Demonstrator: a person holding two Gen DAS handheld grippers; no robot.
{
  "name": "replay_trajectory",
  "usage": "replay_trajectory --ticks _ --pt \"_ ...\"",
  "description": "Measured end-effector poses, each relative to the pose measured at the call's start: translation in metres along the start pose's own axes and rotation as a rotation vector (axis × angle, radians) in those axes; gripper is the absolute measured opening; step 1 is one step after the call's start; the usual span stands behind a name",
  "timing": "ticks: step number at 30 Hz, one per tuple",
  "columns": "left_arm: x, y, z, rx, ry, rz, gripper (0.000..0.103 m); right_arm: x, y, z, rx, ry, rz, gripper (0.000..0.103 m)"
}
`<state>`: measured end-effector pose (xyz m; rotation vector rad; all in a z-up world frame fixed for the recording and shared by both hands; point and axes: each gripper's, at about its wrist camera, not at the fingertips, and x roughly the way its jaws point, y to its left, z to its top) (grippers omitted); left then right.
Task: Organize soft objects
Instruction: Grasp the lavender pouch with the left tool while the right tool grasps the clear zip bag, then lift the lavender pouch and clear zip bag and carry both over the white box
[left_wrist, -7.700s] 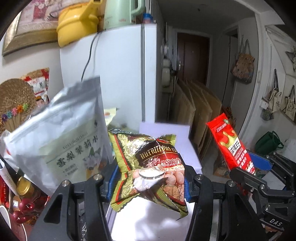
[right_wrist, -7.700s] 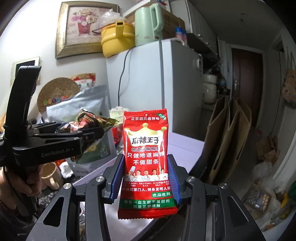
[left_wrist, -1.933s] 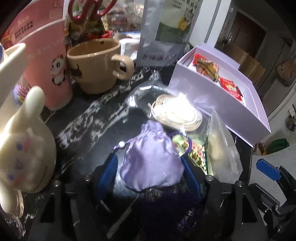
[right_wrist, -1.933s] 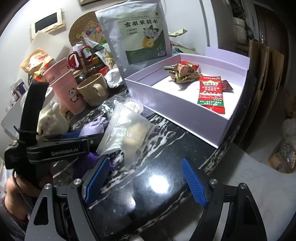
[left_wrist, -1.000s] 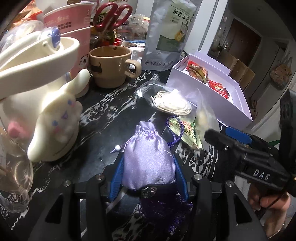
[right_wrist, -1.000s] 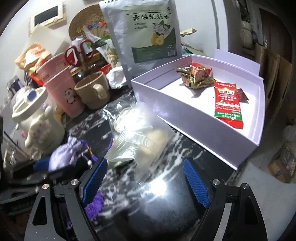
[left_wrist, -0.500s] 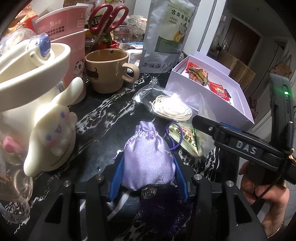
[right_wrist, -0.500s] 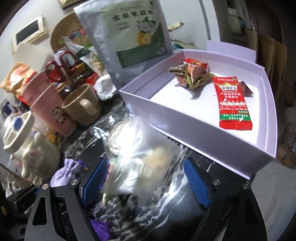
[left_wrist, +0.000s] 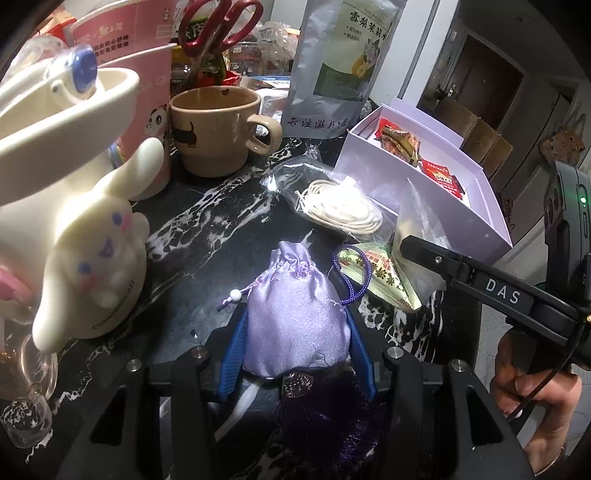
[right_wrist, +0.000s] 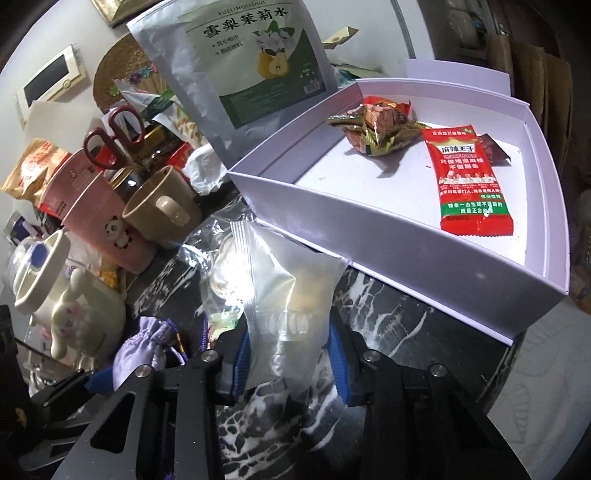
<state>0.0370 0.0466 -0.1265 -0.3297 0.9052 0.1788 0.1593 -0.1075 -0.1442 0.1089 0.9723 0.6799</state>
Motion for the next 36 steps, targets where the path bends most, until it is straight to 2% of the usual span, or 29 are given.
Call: replay_trajectory --ticks 17,29,36 --pt "-0.038 -0.028 -0.004 0.068 -0.093 -0.043 0.050 -0.059 -0.007 -0.032 0.014 -0.046 0.010 0.034" --pt "-0.070 -0.068 -0.003 0.171 -0.169 -0.107 0.050 -0.109 -0.005 -0.060 0.001 -0.081 0.024 0.034" --pt "-0.081 -0.090 0.005 0.226 -0.210 -0.137 0.050 -0.143 -0.006 -0.067 -0.005 -0.133 -0.034 0.034"
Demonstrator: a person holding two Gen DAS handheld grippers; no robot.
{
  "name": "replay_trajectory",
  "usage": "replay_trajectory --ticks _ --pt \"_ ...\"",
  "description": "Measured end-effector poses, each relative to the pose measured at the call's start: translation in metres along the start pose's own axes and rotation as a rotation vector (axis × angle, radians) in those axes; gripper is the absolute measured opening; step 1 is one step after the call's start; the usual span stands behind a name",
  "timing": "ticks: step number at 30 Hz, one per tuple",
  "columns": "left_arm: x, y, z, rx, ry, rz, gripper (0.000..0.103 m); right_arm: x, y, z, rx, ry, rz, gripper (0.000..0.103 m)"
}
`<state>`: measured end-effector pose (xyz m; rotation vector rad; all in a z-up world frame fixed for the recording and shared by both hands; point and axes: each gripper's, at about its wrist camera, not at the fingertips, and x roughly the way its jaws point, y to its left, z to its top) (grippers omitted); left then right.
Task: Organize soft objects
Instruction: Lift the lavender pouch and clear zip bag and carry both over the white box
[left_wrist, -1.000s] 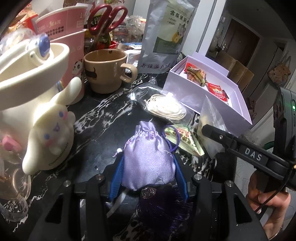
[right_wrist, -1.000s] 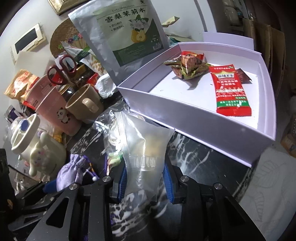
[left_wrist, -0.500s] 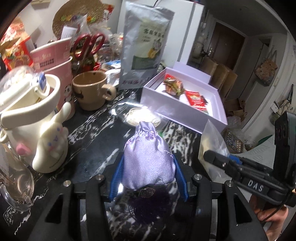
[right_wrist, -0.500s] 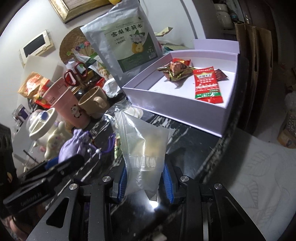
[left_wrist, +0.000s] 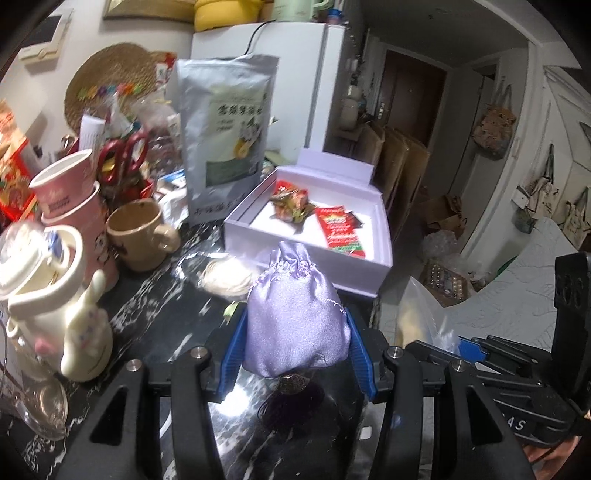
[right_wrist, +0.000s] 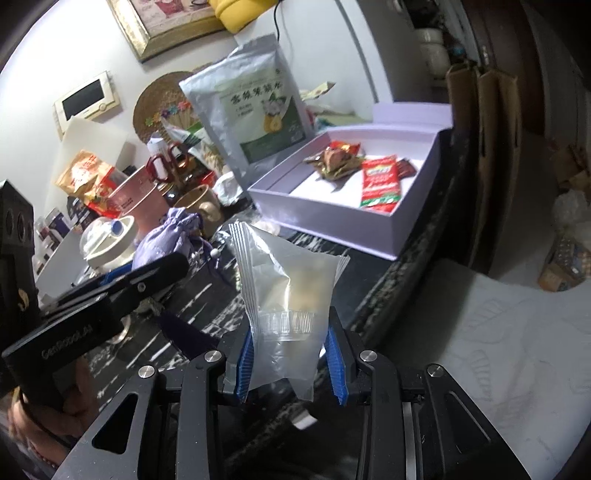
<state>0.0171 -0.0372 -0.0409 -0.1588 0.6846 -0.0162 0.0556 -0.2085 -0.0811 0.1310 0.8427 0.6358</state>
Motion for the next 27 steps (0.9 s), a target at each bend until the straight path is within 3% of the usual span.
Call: replay_trajectory --ticks 11,27 --pt "-0.013 -0.024 0.029 0.054 -0.087 -0.044 0.050 -0.038 -0.004 0.016 -0.039 -0.094 -0.074 0.034" --pt "-0.023 -0.055 0.106 0.139 -0.281 -0.030 0.050 -0.070 -0.012 0.079 -0.134 -0.240 -0.125 0.034"
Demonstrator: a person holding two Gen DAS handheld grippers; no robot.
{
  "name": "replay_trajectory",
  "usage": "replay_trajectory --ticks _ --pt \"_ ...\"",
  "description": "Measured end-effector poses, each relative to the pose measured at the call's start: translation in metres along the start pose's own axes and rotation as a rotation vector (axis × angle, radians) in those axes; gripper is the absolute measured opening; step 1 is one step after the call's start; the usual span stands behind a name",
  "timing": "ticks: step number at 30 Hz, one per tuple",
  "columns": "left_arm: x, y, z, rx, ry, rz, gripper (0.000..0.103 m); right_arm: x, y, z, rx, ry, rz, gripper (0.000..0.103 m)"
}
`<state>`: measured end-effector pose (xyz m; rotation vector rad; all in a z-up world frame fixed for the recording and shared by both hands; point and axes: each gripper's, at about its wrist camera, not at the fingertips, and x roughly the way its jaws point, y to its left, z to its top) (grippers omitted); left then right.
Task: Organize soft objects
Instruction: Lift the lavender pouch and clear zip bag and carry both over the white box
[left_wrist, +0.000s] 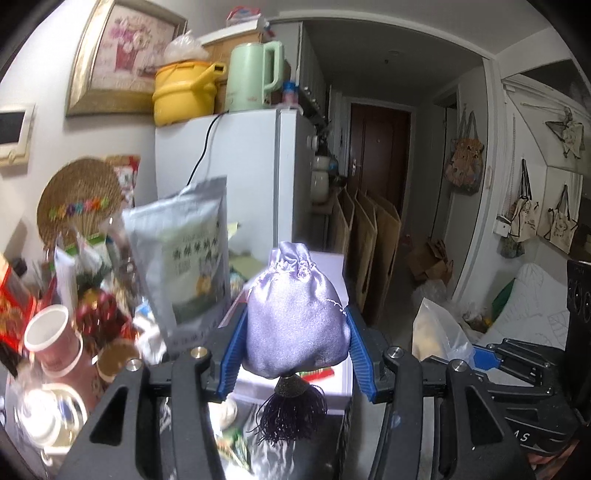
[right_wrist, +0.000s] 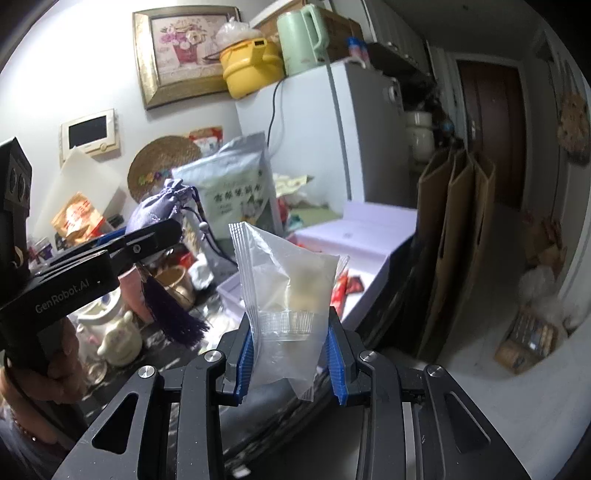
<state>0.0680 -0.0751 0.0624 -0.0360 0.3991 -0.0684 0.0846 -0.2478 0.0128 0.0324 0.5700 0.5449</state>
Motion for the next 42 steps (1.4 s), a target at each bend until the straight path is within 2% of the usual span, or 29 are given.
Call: replay_trajectory --ticks 5,15,21,28,35,42 --pt "0.024 -0.002 0.022 0.016 -0.016 -0.021 0.050 0.006 -0.014 0.026 -0.024 -0.032 -0.013 0.034" --pt "0.080 0.002 0.067 0.050 -0.033 0.005 0.050 0.038 -0.035 0.070 -0.056 -0.069 -0.021 0.034" --pt "0.112 0.009 0.082 0.070 -0.032 0.026 0.050 0.066 -0.042 0.094 -0.078 -0.082 -0.016 0.034" --pt "0.158 0.018 0.077 0.079 0.035 0.033 0.050 0.105 -0.044 0.106 -0.108 -0.060 0.000 0.034" --pt "0.202 0.025 0.058 0.084 0.122 0.055 0.050 0.151 -0.060 0.104 -0.084 0.030 0.011 0.034" --pt "0.240 0.028 0.036 0.087 0.225 0.049 0.050 0.181 -0.071 0.095 -0.080 0.103 -0.001 0.034"
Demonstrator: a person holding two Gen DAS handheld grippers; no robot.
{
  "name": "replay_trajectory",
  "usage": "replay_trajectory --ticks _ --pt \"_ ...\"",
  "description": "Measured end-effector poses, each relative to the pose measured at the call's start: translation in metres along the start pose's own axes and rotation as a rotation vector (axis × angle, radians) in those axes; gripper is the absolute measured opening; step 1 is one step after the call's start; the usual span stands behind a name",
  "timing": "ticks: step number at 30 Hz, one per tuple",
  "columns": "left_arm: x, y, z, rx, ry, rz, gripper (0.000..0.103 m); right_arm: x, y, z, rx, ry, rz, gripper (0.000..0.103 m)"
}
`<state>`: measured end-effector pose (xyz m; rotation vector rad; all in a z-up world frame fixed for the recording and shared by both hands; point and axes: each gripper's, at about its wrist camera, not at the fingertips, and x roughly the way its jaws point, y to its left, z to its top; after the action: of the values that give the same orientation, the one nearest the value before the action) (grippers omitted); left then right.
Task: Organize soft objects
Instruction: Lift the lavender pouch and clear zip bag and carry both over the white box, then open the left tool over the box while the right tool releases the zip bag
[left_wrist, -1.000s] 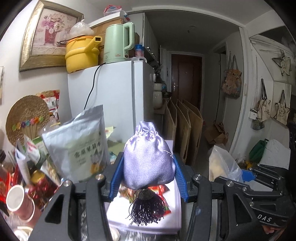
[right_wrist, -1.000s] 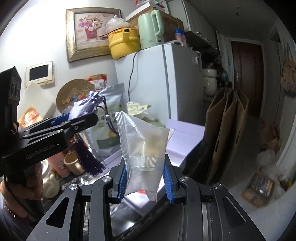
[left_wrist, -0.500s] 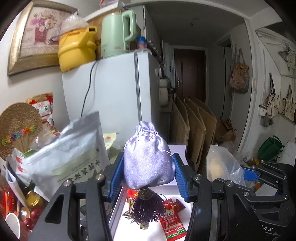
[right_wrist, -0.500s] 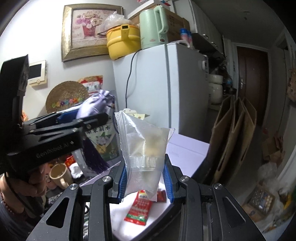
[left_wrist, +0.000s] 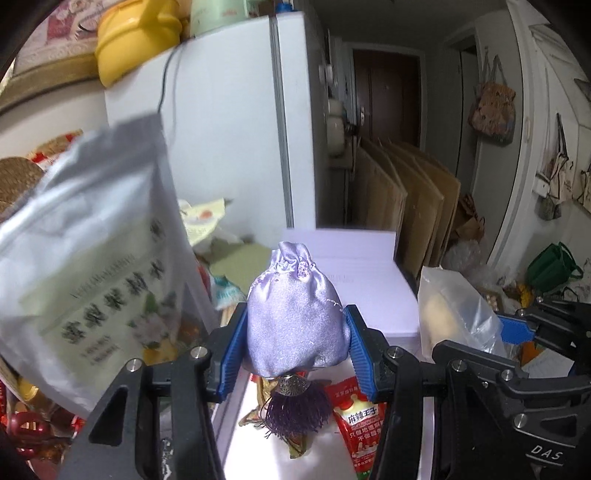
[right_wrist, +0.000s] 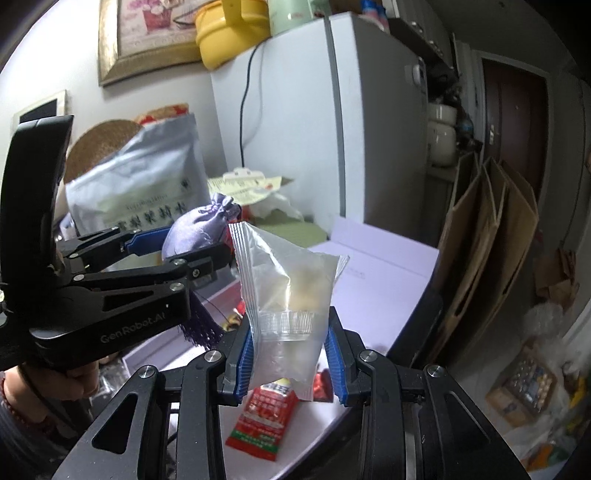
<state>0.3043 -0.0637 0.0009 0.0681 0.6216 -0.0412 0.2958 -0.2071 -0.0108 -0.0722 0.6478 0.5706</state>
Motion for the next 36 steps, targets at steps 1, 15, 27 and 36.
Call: replay_trajectory --ticks 1,15,27,36 --pt "0.004 0.000 -0.001 0.003 0.011 -0.001 0.050 0.004 -0.002 -0.002 0.000 0.011 -0.001 0.034" --pt "0.069 0.005 -0.034 -0.015 0.259 -0.028 0.050 0.045 -0.022 -0.013 0.057 0.149 0.032 0.034" --pt "0.093 0.003 -0.040 0.039 0.351 0.026 0.051 0.088 -0.029 -0.017 0.062 0.271 0.020 0.034" --pt "0.118 0.005 -0.049 0.034 0.447 0.049 0.054 0.092 -0.033 -0.021 0.071 0.274 0.010 0.034"
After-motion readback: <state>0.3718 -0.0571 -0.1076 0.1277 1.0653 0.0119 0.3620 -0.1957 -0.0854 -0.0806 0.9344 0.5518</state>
